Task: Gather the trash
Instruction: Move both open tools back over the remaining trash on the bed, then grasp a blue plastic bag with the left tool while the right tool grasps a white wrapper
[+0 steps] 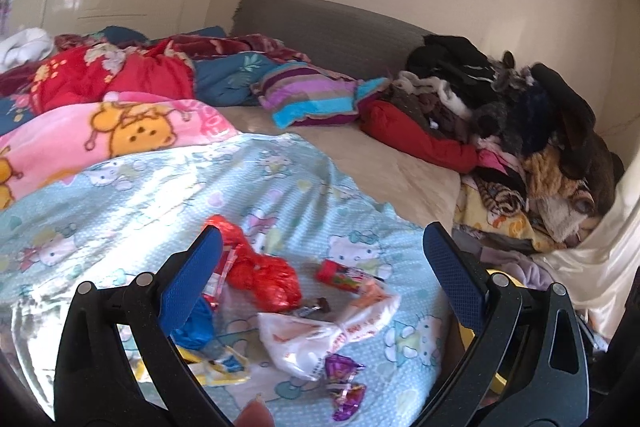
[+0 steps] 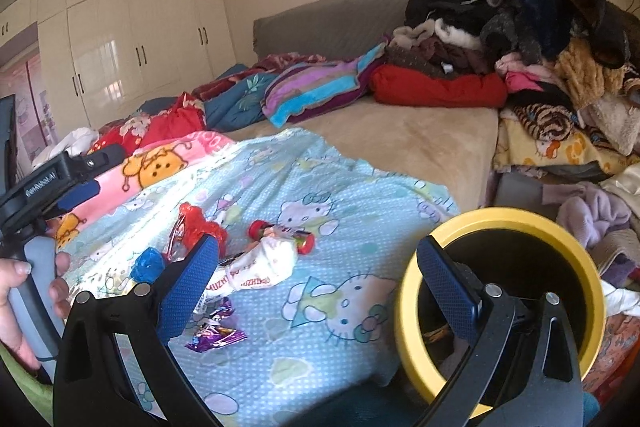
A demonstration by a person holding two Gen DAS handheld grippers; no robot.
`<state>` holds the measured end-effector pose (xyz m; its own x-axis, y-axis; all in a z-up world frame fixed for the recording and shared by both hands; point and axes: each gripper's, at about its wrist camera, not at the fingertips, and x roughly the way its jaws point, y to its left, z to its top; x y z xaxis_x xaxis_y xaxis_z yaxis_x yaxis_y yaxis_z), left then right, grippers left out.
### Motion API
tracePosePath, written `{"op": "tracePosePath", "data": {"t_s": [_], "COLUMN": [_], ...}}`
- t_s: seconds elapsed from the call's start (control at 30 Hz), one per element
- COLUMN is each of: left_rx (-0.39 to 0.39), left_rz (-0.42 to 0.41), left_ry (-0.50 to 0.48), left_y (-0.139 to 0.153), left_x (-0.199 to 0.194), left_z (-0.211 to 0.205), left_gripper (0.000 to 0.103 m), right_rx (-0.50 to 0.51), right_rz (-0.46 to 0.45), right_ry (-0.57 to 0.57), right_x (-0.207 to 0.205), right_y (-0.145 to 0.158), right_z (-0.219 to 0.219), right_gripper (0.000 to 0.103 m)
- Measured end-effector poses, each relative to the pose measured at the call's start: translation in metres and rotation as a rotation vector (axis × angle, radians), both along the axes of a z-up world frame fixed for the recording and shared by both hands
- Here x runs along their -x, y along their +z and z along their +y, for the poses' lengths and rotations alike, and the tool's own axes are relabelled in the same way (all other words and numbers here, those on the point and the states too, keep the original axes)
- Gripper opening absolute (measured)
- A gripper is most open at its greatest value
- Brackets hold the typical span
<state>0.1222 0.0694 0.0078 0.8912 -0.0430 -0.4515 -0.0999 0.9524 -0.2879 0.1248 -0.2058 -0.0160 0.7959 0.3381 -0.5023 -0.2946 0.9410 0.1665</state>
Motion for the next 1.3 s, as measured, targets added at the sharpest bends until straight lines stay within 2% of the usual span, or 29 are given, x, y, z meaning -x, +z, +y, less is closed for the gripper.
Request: {"op": "tracePosePath", "data": {"t_s": [0.3,0.57,0.87,1.13,1.3], "left_rx": [0.031,0.045,0.064,0.097,0.096], "left_rz": [0.013,0.059,0.159,0.263,0.319], "left_ry": [0.083,0.14,0.18,0.181,0.164], "left_y": [-0.005,-0.021,-0.054,-0.095,-0.114], "left_x": [0.009,0.016,0.008,-0.009,-0.018], "left_z": [0.043,0.075,0.099,0.112,0.111], "left_gripper": [0.092,0.092,0.092,0.092,0.082], "right_rx": [-0.008,0.002,0.023,0.007,-0.027], "right_rz": [0.086,0.111,0.128,0.214,0.267], "right_ry": [0.033,0.066,0.08,0.049,0.02], "right_x": [-0.017,-0.023,-0.038,-0.06,-0.076], "right_y": [-0.02,-0.03,-0.039,-0.064,-0.077], "right_z": [0.028,0.051,0.071,0.076,0.077], "right_gripper": [0.097,0.097,0.097,0.097,0.097]}}
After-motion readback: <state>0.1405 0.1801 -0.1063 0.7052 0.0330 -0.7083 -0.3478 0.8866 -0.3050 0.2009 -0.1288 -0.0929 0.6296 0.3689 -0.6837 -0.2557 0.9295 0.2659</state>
